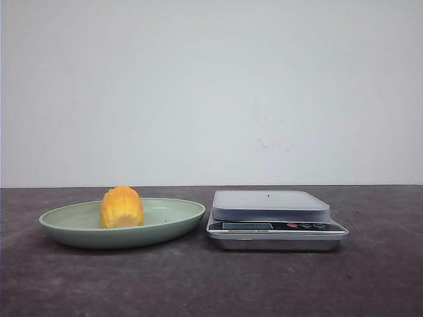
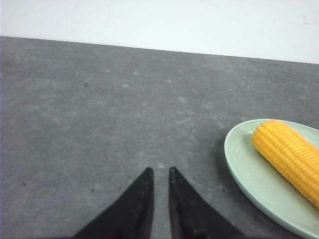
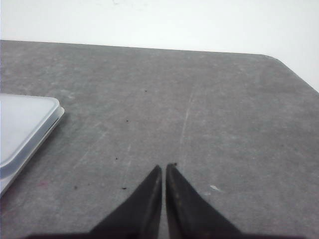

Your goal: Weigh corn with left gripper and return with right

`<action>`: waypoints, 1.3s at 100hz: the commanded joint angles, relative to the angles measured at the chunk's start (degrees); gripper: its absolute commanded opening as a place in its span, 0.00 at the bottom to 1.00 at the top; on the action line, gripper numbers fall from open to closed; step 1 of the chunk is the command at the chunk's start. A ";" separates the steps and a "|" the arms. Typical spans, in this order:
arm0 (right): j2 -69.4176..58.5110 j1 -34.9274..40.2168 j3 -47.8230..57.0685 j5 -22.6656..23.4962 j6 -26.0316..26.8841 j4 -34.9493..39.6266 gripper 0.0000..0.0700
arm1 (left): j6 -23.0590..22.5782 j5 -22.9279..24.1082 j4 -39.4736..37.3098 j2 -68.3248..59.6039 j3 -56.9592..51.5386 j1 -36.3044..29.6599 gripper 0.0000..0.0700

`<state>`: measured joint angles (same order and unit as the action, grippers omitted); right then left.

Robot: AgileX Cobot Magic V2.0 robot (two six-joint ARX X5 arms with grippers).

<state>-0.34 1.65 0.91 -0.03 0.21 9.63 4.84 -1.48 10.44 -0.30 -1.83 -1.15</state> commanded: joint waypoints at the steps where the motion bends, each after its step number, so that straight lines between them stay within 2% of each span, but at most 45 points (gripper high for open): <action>1: 0.11 -0.02 -0.17 0.04 -0.24 -0.66 0.01 | -0.90 -0.04 0.26 0.11 1.03 0.00 0.02; 130: 0.11 -0.02 -0.17 0.04 -0.24 -0.68 0.01 | -0.90 -0.07 0.24 0.11 1.03 0.00 0.02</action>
<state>-0.34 1.65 0.89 -0.03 0.21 9.63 4.84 -1.45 10.41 -0.30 -1.83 -1.15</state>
